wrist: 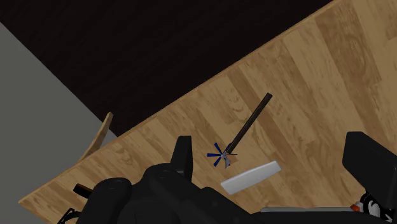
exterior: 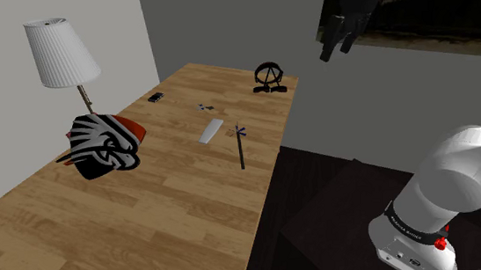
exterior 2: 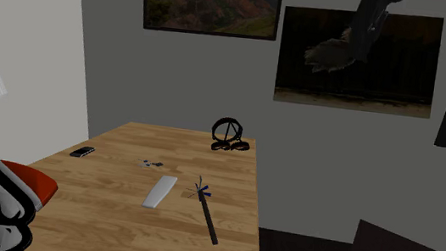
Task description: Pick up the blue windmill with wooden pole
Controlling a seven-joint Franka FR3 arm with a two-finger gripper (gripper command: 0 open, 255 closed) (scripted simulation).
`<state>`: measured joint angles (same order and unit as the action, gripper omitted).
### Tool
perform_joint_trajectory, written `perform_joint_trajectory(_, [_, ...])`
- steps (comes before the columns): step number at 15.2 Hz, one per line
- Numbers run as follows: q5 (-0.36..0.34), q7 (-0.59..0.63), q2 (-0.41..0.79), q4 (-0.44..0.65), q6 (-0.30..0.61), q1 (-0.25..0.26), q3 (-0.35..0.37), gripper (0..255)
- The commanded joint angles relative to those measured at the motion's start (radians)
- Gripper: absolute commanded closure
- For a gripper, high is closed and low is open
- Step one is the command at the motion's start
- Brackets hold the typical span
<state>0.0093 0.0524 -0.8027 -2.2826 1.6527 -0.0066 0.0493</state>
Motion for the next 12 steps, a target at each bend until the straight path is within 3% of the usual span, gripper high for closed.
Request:
perform_joint_trajectory(1, [0.000,0.000,0.000,0.000,0.000,0.000,0.000,0])
perform_joint_trajectory(12, [0.017,0.202,0.203,-0.176,0.396,-0.040,0.112,0])
